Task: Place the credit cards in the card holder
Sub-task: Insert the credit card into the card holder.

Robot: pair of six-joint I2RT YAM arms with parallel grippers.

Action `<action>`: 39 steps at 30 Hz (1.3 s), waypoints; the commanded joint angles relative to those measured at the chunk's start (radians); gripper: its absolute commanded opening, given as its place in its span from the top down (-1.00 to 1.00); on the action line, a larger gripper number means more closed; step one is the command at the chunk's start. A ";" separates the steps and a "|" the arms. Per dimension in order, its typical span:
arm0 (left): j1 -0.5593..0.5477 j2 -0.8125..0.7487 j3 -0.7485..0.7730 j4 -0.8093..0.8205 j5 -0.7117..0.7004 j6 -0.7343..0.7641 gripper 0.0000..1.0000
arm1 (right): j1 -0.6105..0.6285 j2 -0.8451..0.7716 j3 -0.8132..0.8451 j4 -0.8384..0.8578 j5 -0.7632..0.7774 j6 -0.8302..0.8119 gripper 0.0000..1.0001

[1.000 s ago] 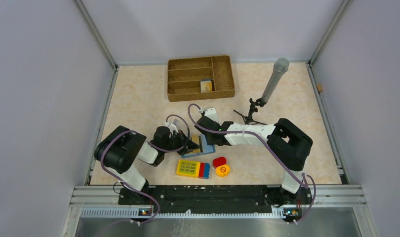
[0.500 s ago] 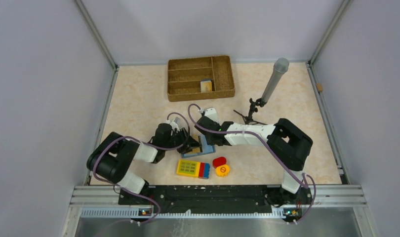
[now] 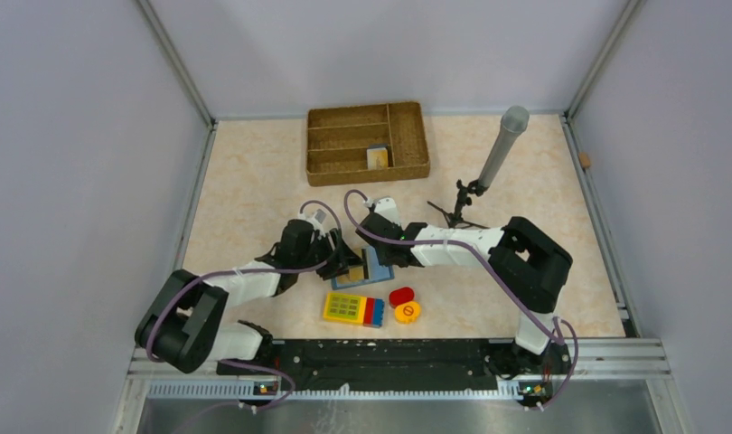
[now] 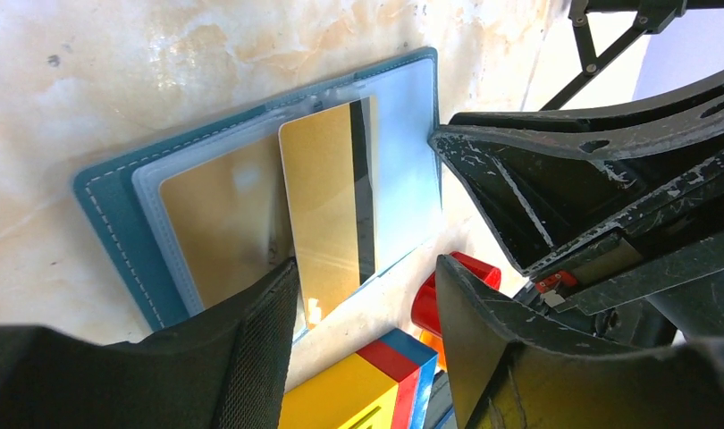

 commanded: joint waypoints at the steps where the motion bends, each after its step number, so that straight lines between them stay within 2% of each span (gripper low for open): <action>1: -0.002 -0.027 0.008 -0.176 -0.090 0.058 -0.21 | 0.015 0.045 -0.024 -0.051 -0.011 0.014 1.00; 10: -0.037 0.049 0.024 -0.092 -0.039 0.035 -0.19 | 0.014 0.047 -0.027 -0.045 -0.015 0.014 1.00; 22: -0.144 0.188 0.156 -0.079 -0.069 0.033 -0.16 | 0.014 0.037 -0.037 -0.033 -0.030 0.028 1.00; 30: -0.150 0.151 0.147 -0.093 -0.135 0.057 -0.14 | 0.002 0.005 -0.074 -0.002 -0.066 0.040 1.00; 34: -0.151 0.154 0.142 -0.047 -0.122 0.070 -0.13 | -0.015 -0.019 -0.112 0.036 -0.110 0.045 1.00; 39: -0.168 0.201 0.205 -0.061 -0.101 0.082 -0.12 | -0.030 -0.046 -0.153 0.089 -0.165 0.051 1.00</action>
